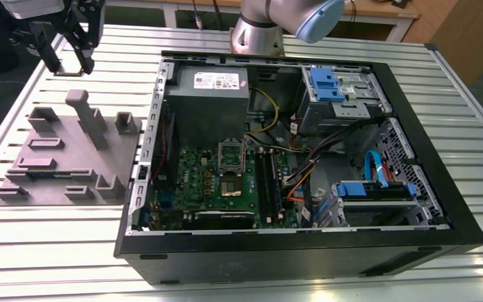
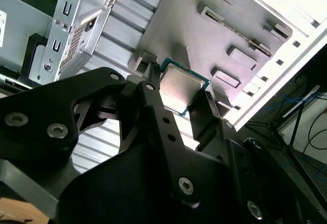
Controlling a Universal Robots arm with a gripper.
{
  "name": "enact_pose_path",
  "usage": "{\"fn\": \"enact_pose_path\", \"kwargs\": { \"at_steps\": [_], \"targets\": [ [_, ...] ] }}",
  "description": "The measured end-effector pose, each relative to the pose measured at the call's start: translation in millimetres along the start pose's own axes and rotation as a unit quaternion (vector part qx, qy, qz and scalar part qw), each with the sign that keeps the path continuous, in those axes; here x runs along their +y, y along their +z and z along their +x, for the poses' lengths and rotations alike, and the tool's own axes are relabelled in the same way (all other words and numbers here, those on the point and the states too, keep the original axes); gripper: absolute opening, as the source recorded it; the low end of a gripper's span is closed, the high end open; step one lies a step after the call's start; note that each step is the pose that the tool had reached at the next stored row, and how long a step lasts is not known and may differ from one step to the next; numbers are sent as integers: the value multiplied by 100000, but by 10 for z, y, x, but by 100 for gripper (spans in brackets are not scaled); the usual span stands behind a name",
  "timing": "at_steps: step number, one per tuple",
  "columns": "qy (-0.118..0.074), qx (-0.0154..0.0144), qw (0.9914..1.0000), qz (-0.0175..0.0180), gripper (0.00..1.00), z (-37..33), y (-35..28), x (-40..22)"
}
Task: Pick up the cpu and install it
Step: 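Pick up the cpu and move it towards the insertion slot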
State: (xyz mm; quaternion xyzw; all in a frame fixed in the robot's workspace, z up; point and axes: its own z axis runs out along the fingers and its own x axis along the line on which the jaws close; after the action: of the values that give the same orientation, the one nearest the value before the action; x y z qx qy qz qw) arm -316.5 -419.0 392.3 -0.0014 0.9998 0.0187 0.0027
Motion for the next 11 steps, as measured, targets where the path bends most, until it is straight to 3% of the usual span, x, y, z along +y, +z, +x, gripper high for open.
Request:
{"fn": "enact_pose_path", "kwargs": {
  "at_steps": [5,11],
  "targets": [
    [-2,-2,100000,-4,47,-7,-1,-28],
    [1,2,100000,2,47,-97,-1,-32]
  ]
}}
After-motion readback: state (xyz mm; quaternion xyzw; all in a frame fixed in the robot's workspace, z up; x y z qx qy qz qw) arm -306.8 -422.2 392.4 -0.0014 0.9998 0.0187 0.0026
